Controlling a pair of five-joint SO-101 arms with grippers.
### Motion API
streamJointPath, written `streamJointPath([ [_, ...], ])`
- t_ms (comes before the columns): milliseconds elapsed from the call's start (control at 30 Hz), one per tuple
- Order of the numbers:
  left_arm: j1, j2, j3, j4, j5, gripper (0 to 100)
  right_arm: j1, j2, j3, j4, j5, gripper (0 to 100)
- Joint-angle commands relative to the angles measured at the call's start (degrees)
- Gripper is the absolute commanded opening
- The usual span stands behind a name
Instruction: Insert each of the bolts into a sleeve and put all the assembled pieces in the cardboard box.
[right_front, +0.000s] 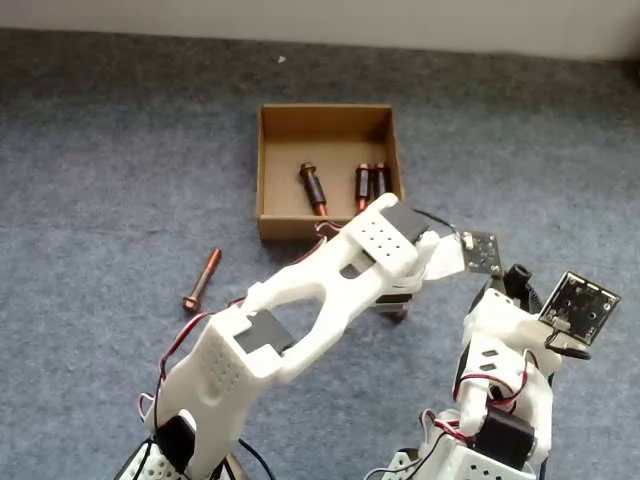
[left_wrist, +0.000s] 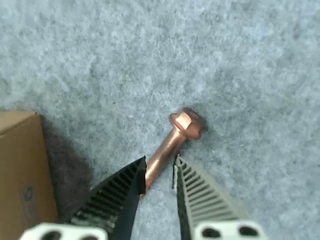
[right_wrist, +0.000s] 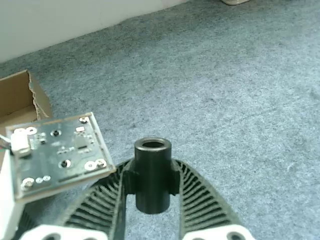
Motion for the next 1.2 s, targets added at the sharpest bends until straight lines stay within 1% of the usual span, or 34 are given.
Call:
streamJointPath([
  [0,3.4,2.0,0.0,1.0,-0.4,11,-0.7,-1.1,-1.7,-1.6,-0.3,0.7],
  [300,6.8,2.3,0.1,1.0,-0.4,11,-0.5,-1.1,-1.7,-1.6,-0.3,0.7],
  [533,6.8,2.3,0.1,0.9,-0.3,11,-0.3,-1.1,-1.8,-1.6,-0.3,0.7],
  [567,6.6,2.2,0.1,0.8,0.3,10,-0.3,-1.1,-1.8,-1.6,-0.3,0.7],
  [667,5.6,1.7,0.0,0.5,7.1,10,-0.6,-1.1,-1.8,-1.6,-0.3,0.7],
  [700,5.3,1.4,-1.0,1.0,8.0,10,-0.6,-1.1,-1.8,-1.6,-0.3,0.7],
  [967,1.5,-7.9,-1.9,0.5,12.7,10,-0.8,-1.0,-1.8,-1.6,0.4,0.8],
  [1067,0.6,-10.9,-1.7,0.7,14.6,10,-3.4,-1.0,-0.7,-1.6,2.0,1.5],
  [1167,0.6,-12.0,0.5,0.5,15.0,10,-4.1,-1.0,0.0,-1.9,2.0,2.1],
])
